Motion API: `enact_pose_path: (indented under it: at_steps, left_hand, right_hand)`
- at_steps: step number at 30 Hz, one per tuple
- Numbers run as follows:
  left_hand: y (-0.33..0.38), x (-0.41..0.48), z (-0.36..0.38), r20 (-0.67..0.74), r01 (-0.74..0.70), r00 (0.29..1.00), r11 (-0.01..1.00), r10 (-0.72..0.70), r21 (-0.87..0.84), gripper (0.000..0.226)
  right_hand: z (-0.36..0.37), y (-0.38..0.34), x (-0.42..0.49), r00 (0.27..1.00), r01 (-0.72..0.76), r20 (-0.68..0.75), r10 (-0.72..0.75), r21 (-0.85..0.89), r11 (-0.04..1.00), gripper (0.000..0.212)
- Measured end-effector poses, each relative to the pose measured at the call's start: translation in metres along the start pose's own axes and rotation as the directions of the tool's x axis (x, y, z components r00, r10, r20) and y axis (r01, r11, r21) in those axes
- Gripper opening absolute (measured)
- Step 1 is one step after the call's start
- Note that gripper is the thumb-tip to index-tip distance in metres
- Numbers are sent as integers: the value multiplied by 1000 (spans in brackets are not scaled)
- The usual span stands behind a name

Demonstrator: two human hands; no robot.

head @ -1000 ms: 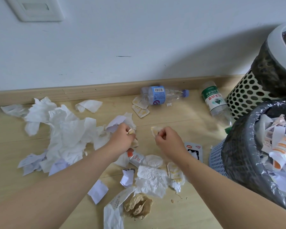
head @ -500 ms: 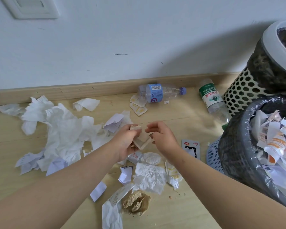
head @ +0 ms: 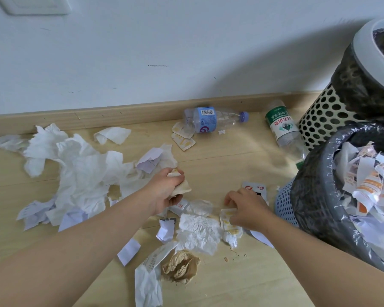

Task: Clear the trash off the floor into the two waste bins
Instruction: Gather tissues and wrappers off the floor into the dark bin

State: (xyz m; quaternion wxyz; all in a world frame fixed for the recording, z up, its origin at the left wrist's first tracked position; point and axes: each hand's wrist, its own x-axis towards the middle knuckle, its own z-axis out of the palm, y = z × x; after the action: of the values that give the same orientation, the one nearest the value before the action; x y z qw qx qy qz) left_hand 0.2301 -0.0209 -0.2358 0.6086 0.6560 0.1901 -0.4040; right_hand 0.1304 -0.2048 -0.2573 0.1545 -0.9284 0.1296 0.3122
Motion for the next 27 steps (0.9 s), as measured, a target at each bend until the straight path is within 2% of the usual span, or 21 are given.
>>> enact_pose_path:
  at_steps: [3,6,9,12,16,18,20,22,23,25,27]
  left_hand:
    - [-1,1,0,-34,21,999,1000,-21,6,4]
    - [-2,1,-2,-50,24,999,997,-20,71,12]
    - [-3,1,-3,-61,28,998,996,-23,86,13]
    - [-2,3,-3,-83,-2,997,998,7,63,15]
    - [-2,4,-5,-77,-12,997,1000,14,23,13]
    - [-2,4,-6,-71,-13,997,1000,14,18,11]
    - [-3,5,-7,-63,-19,998,1000,19,10,10]
    - [-4,5,-8,-46,-23,999,1000,23,-14,9]
    - [-5,5,-8,-34,-24,999,999,22,-31,9]
    - [-5,5,-8,-8,-20,1000,998,20,-65,11]
    - [-4,4,-7,22,-14,1000,996,15,-85,13]
  right_hand:
    - [4,-4,-1,998,48,-32,-50,-67,997,32]
    - [4,-7,0,996,62,-53,-66,-68,996,21]
    - [6,-4,3,1000,3,-15,-3,-5,1000,8]
    - [6,-3,7,996,-90,-5,93,202,975,24]
    - [-8,-10,14,956,-108,-155,251,607,788,17]
    - [-17,-17,18,923,-70,-186,335,777,625,21]
    - [-27,-29,19,918,-35,-136,373,909,416,21]
    - [-36,-42,17,942,-32,-39,334,979,204,16]
    - [-40,-49,15,957,-37,-2,290,991,130,13]
    - [-45,-59,13,982,-48,29,189,995,92,10]
    - [-46,-67,12,993,-56,40,109,987,149,10]
